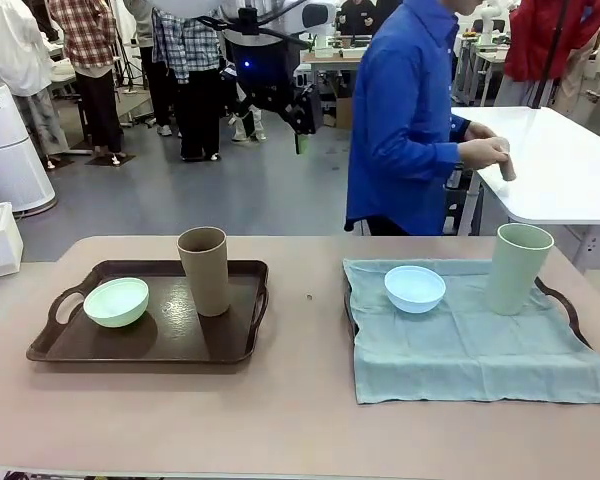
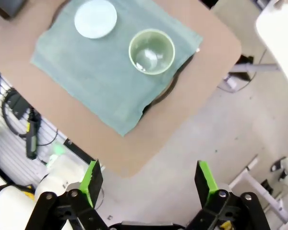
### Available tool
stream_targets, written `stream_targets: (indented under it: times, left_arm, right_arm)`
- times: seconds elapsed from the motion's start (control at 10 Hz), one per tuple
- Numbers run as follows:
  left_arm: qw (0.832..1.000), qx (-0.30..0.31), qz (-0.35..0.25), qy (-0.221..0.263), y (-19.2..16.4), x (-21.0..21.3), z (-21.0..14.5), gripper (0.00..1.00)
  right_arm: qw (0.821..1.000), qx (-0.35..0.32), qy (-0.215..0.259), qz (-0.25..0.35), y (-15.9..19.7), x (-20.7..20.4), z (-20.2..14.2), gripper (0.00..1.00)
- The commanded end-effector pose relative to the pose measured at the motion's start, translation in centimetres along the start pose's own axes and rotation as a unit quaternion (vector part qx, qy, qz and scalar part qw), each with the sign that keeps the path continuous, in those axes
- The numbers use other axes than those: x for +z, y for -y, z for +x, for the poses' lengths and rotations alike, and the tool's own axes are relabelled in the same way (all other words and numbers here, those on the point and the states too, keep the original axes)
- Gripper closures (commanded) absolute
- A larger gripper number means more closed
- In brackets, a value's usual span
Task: Set up a tray with a mat and arrange the tableware.
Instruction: Place the Picnic Bowl and Reusable plastic cup back onto the Handle tray in front of the human's position, then pick up the Picnic Bowl and Reusable plastic cup from the Handle tray in front of the human's position and hold them in the air.
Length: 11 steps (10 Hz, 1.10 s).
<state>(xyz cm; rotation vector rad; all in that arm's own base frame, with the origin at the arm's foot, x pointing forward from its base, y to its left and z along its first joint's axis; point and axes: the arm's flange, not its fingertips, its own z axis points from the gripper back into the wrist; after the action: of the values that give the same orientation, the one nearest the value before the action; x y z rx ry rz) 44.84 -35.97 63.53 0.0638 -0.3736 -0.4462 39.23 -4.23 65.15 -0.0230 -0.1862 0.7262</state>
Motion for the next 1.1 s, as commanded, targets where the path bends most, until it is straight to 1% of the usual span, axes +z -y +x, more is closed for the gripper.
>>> stream_targets:
  times: [0.0,1.0]
  left_arm:
    - [1.0,-0.007,-0.002,-0.001,0.39,-0.1,0.12,0.0]
    - [1.0,-0.007,-0.002,-0.001,0.39,-0.1,0.12,0.0]
  right_arm:
    - [1.0,-0.008,-0.006,-0.001,-0.06,0.91,-0.68,0.0]
    - [1.0,-0.008,-0.006,-0.001,-0.06,0.91,-0.68,0.0]
